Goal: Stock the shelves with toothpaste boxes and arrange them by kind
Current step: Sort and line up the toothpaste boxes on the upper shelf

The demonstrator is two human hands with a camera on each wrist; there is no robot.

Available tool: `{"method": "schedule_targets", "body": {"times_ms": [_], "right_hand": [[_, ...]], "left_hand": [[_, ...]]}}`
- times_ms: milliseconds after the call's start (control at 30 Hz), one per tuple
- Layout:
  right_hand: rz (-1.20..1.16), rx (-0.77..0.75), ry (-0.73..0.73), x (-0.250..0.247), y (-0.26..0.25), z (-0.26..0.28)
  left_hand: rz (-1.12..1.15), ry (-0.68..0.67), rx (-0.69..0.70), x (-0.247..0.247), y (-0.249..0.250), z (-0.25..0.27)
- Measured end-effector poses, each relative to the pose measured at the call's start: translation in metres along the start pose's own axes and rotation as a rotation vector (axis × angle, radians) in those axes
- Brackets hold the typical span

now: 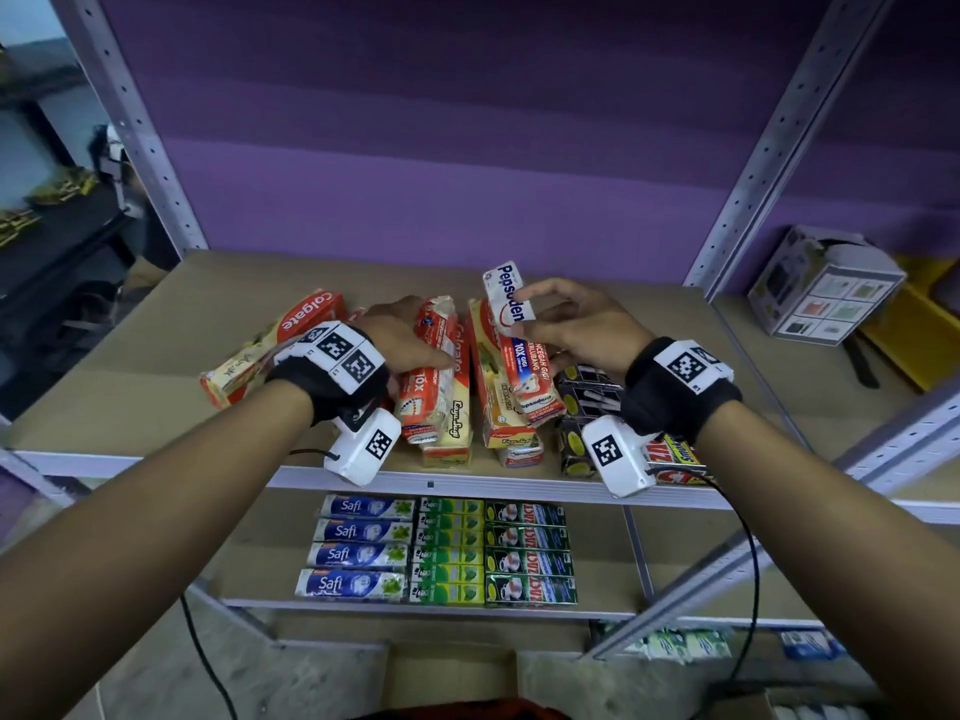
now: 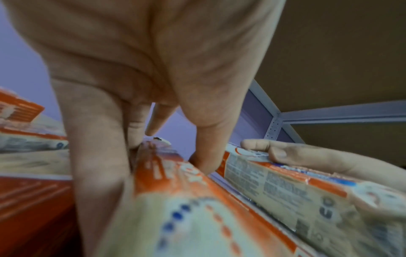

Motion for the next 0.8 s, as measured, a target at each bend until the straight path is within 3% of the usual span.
{"method": "schedule_targets", "body": {"times_ms": [167, 400, 600, 800], "right_hand": [[0.006, 0.008, -0.016, 0.012, -0.003, -0.003], [0.034, 0.003, -0.017, 0.048, -0.020, -0.021], [-0.016, -0.013, 0.002, 0.098, -0.036, -0.042], [0.007, 0.000, 0.007, 0.145, -0.050, -0.065]], "left_hand": [[0.190, -0.030, -0.003, -0.006, -0.013, 0.001], [0.340, 0.092, -0.003, -0.046, -0.040, 0.014], [0.323, 0.243, -0.005, -0.088, -0.079, 0.024], [0.111, 0.406, 0.007, -0.119, -0.126, 0.027]]}}
Point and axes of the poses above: each hand's wrist, its own z-axis away from the middle knuckle, its own x-axis out of the palm, y = z × x, the point moved 4 cm from there along -z, towards the middle knuckle, and after that the axes turned 5 degrees about -x, right-handed, at the moved point
